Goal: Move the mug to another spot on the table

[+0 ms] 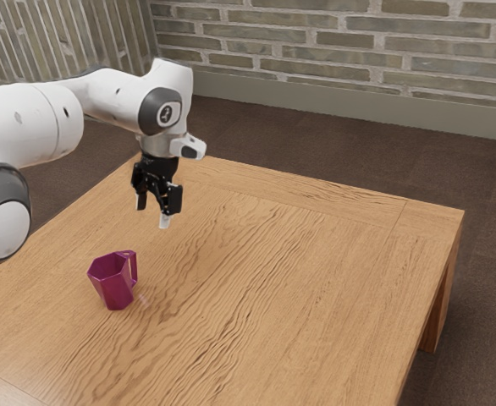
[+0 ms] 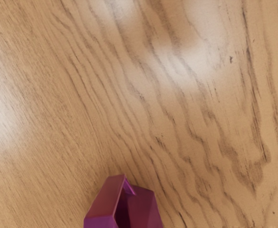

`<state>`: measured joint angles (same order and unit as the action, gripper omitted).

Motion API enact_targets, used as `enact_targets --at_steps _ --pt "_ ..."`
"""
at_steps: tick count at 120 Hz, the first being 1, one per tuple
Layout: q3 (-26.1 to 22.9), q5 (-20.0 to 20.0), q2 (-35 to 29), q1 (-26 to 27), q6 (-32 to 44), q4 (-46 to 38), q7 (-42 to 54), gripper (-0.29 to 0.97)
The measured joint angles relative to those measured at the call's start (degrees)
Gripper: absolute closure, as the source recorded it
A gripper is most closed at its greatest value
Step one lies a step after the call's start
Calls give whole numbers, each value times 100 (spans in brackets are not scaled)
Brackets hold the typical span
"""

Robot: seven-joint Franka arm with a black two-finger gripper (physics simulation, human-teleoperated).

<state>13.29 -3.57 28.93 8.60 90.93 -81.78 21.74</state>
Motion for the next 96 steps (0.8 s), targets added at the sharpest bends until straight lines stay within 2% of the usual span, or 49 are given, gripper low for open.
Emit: enact_targets --at_steps 55,96 --pt "16 249 367 -376 8 -354 184 0" --pt "16 195 658 -541 195 -352 283 0"
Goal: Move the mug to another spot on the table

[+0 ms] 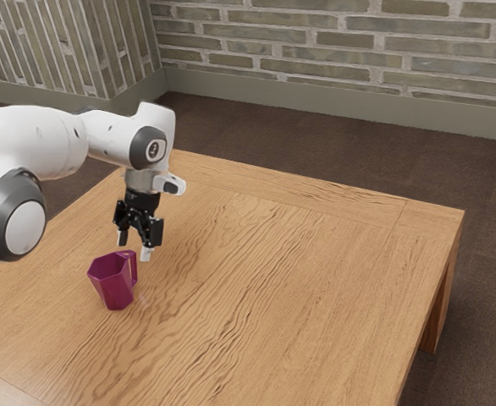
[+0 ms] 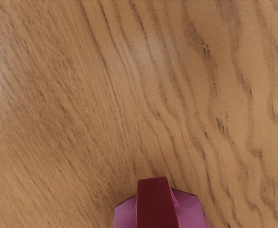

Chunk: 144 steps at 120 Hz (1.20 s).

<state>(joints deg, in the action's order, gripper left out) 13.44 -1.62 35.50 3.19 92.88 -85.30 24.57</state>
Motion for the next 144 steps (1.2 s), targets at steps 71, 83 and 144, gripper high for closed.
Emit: enact_targets --at_steps 71,83,144 --pt "0 13 321 -5 219 -29 117 0" --pt "0 57 321 -17 236 -79 129 0" --pt "7 63 343 -20 275 -170 160 15"
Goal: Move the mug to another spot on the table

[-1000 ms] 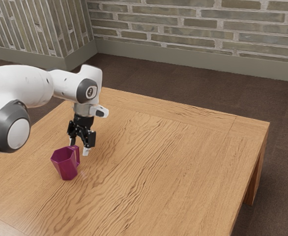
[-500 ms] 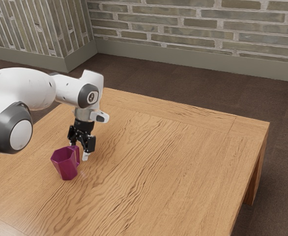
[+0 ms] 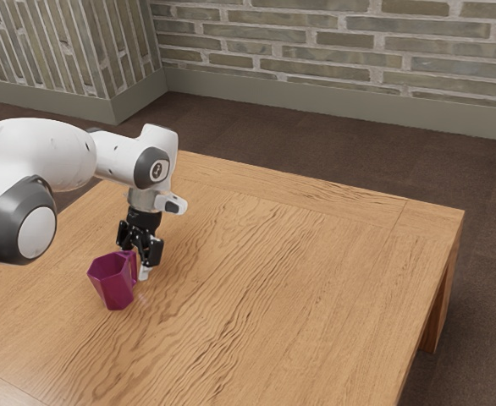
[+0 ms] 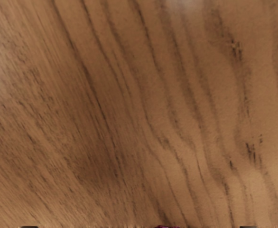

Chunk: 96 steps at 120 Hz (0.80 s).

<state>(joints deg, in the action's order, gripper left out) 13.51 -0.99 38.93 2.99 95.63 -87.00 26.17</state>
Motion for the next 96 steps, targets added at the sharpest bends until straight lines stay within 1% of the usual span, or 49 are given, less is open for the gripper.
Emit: enact_targets --at_steps 39,96 --pt "1 91 -36 -9 -20 -64 -10 20" --pt "37 185 -58 -8 -77 -35 -47 39"
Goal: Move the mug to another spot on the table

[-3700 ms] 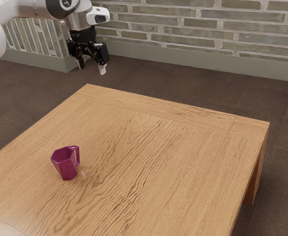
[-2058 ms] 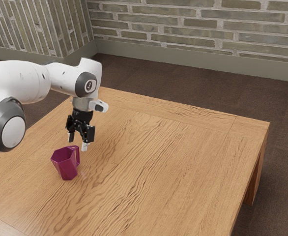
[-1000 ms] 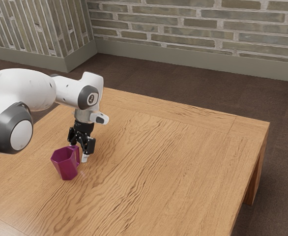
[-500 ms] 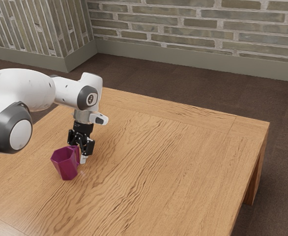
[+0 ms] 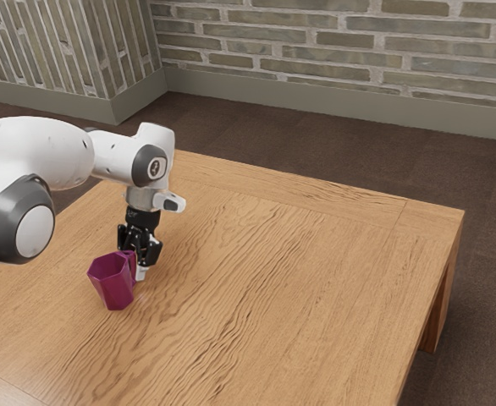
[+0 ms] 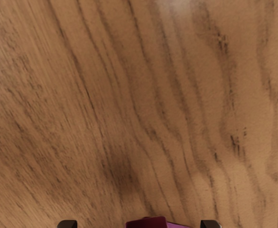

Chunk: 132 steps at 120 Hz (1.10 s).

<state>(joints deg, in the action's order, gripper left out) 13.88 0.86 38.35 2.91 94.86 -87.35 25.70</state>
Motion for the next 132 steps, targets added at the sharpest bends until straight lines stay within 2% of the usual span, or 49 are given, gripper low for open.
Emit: enact_targets --at_steps 57,112,132 --pt "0 7 1 17 -43 -4 -61 66" --pt "36 -183 -161 204 -510 303 -193 71" --pt "34 -199 -286 486 -673 350 -253 72"
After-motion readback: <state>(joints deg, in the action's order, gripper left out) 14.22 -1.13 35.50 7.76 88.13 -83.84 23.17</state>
